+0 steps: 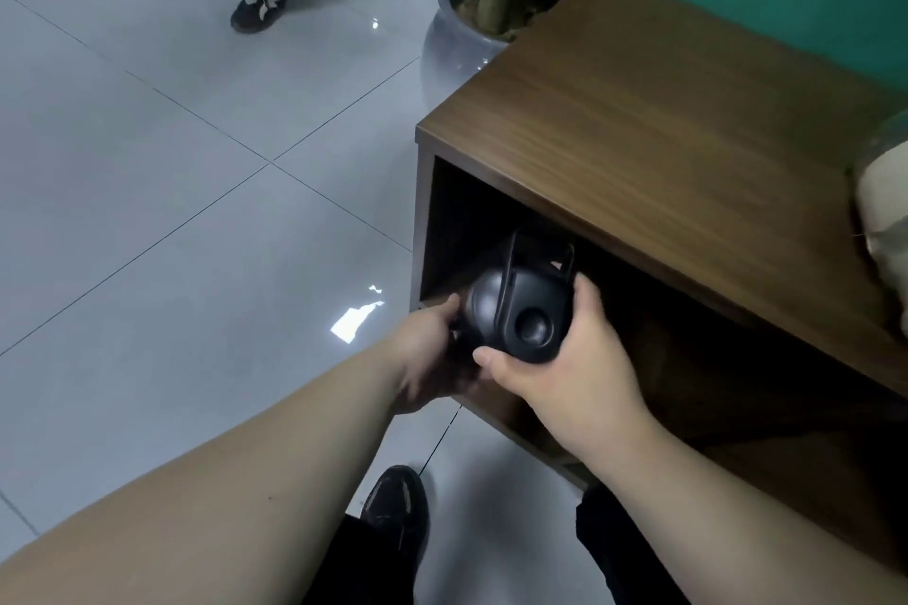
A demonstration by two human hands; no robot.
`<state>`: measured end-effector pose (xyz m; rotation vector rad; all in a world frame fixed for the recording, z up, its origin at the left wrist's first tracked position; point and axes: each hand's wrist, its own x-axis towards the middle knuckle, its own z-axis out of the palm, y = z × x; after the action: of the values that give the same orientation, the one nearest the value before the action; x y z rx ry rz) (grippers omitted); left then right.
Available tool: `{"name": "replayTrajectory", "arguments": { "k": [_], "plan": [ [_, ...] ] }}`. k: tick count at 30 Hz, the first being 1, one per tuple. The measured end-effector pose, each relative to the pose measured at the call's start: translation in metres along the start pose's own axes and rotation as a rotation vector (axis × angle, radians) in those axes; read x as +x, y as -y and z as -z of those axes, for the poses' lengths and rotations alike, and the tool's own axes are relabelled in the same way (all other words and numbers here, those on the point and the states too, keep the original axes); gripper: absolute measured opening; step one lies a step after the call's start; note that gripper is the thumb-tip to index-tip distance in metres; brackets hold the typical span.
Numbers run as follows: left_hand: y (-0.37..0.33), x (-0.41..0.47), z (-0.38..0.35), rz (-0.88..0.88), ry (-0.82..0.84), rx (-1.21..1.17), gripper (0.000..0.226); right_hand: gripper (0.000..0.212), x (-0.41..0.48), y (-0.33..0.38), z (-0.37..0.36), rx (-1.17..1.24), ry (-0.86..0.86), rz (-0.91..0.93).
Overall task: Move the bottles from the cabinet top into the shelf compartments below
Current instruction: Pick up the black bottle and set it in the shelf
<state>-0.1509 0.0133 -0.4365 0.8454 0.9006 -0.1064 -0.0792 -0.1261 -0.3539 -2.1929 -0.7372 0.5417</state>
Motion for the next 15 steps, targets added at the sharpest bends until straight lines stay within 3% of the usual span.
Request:
{"name": "replayTrajectory", "arguments": {
  "k": [9,15],
  "plan": [
    [0.01,0.019,0.01,0.05,-0.134,-0.242,0.04,0.113,0.028,-0.003,-0.024,0.077,-0.055,-0.069],
    [0.012,0.024,0.008,0.023,-0.162,-0.235,0.035,0.121,0.041,-0.005,-0.025,0.059,-0.08,-0.125]
  ]
}}
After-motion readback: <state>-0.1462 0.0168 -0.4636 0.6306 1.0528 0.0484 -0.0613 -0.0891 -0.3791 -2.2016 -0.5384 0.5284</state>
